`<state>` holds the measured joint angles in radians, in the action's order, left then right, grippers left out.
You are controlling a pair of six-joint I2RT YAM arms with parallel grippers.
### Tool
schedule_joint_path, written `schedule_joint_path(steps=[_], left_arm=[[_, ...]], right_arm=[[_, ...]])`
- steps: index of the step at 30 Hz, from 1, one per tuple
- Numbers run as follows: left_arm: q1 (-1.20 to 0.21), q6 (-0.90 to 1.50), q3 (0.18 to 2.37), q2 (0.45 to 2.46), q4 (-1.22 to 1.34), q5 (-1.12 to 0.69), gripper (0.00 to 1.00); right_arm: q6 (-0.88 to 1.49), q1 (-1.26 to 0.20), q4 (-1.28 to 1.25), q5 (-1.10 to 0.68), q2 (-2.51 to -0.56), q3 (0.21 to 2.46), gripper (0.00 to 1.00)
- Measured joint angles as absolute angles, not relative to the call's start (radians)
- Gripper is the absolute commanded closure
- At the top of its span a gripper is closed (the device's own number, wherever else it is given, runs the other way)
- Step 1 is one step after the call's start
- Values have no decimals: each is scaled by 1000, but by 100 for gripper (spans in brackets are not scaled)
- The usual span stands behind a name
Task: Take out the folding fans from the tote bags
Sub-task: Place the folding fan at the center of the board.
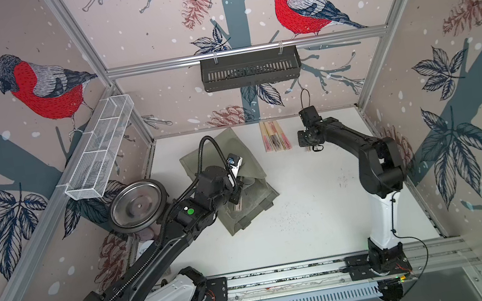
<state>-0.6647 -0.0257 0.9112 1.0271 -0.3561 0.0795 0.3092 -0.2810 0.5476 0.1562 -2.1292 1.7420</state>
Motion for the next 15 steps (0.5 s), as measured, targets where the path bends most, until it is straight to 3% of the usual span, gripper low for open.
schedule_joint_path(steps=[7,15], left_arm=[[-666,-26,911,1028,-356,80,100],[-667,-26,911,1036,-356,79,100]], right_arm=[[258,-292,803,301,-2489,2297,91],[181,-356,848,410,-2585,2399,89]])
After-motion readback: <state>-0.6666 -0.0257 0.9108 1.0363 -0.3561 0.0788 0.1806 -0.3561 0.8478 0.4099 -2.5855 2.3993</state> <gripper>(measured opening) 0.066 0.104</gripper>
